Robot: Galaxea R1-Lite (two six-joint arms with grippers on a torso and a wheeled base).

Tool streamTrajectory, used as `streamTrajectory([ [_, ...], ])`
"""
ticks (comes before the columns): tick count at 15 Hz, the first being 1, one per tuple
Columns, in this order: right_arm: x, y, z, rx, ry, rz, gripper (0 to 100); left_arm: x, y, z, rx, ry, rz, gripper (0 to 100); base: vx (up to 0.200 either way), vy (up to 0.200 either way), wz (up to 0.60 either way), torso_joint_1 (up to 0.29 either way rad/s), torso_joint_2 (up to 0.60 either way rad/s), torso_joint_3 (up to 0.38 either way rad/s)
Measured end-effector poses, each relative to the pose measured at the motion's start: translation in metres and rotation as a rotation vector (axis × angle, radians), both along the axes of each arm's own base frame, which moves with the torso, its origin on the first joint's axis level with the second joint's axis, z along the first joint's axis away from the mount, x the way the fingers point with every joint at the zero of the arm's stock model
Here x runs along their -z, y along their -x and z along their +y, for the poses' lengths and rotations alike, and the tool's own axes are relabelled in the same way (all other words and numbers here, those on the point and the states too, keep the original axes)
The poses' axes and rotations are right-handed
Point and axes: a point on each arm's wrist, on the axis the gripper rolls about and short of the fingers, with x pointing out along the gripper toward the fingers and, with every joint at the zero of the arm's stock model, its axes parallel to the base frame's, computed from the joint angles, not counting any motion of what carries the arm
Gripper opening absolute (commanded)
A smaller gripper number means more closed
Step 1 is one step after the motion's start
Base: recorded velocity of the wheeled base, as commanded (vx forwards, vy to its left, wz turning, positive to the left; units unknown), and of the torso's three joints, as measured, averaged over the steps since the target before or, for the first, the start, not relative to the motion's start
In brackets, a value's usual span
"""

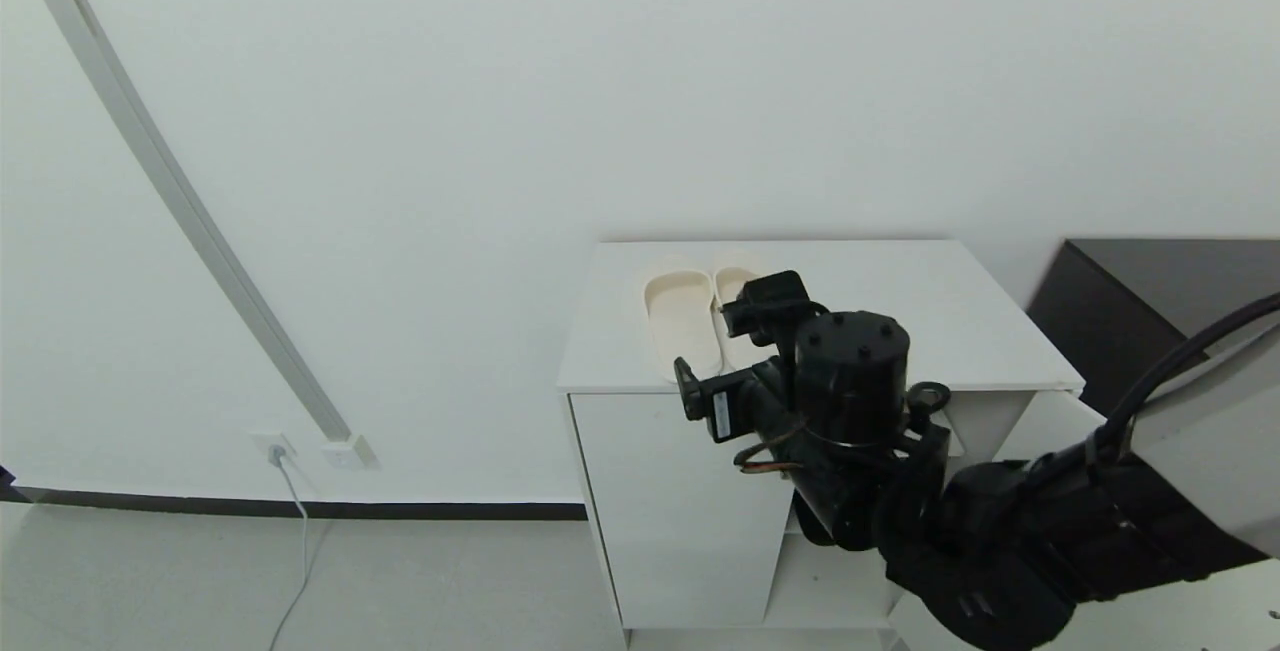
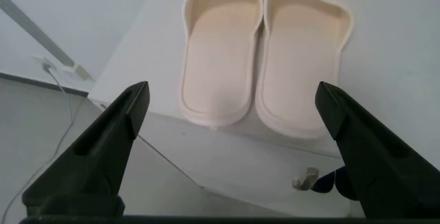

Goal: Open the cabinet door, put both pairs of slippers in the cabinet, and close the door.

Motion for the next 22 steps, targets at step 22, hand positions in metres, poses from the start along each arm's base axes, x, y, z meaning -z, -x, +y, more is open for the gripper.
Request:
streamTrajectory([
  [22,0.012,-0.036,0.01,0.093,-0.078,0.151,100,0.0,0.0,0.0,0.001,0.002,0.0,0,0.055,0.0,0.0,0.0,0.0,0.001],
])
